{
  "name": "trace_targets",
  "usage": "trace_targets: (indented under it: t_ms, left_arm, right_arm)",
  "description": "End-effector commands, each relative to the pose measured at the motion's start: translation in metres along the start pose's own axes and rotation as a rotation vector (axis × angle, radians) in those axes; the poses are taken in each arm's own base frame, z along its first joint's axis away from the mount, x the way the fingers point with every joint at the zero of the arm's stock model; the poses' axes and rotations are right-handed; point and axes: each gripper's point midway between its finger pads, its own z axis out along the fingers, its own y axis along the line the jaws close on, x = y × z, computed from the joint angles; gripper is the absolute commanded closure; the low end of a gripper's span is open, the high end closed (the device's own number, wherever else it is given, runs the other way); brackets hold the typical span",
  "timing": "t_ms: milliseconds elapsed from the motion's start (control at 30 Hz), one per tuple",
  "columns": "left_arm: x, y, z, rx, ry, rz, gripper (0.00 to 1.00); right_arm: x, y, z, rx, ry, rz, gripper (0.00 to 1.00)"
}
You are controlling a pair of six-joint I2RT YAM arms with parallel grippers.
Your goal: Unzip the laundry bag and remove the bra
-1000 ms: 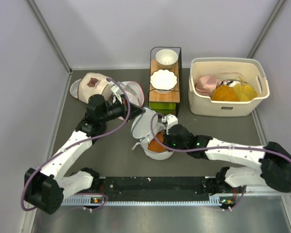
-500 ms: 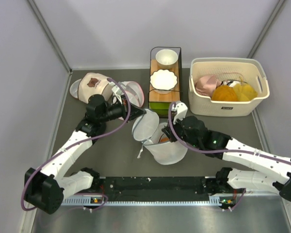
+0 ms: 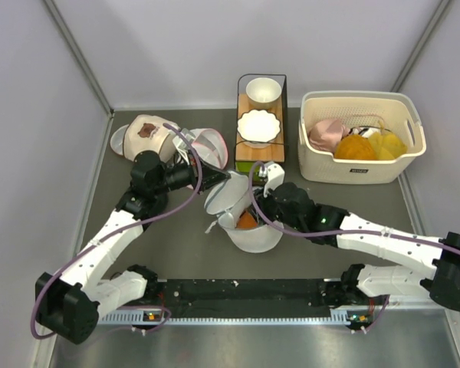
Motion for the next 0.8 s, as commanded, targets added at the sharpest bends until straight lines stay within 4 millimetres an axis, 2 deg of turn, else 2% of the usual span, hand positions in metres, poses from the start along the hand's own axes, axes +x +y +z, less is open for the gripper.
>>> trace_targets:
  t_ms: [0,67,100,167,267,300,400,500,600,733,767]
  left_arm:
    - [-0.004,-0.005,0.000,0.036,-0.026,0.018,1.00]
    - [0.000,-0.004,0.000,0.040,-0.022,0.004,1.00]
    - [0.002,-0.003,0.001,0.042,-0.017,-0.007,1.00]
    - [0.005,-0.001,0.002,0.044,-0.012,-0.016,1.00]
    - [0.007,0.000,0.003,0.046,-0.008,-0.027,1.00]
    - [0.006,-0.001,0.003,0.048,-0.009,-0.024,1.00]
    - [0.006,0.000,0.003,0.046,-0.008,-0.024,1.00]
    - [0.007,0.002,0.004,0.041,-0.006,-0.021,1.00]
    - [0.007,0.002,0.004,0.040,-0.002,-0.027,1.00]
    - [0.007,0.003,0.004,0.039,-0.002,-0.023,1.00]
    - [0.007,0.003,0.004,0.036,-0.003,-0.024,1.00]
  right_arm:
    - [-0.014,0.014,-0.007,-0.051,-0.013,-0.001,0.54]
    - [-0.015,0.014,-0.012,-0.057,-0.008,-0.002,0.47]
    - [-0.016,0.014,-0.017,-0.061,-0.008,0.003,0.39]
    - [-0.018,0.018,-0.023,-0.082,-0.010,0.015,0.37]
    - [-0.019,0.023,-0.030,-0.113,-0.005,0.037,0.42]
    - [-0.018,0.025,-0.030,-0.123,0.004,0.046,0.49]
    - [-0.010,0.042,-0.034,-0.162,0.041,0.007,0.54]
    - [0.006,0.040,-0.028,-0.141,0.088,0.012,0.53]
    - [0.025,0.028,-0.019,-0.074,0.134,0.009,0.49]
    - [0.057,0.022,-0.002,-0.040,0.247,-0.019,0.44]
    - [0.071,0.020,0.006,-0.024,0.294,-0.027,0.42]
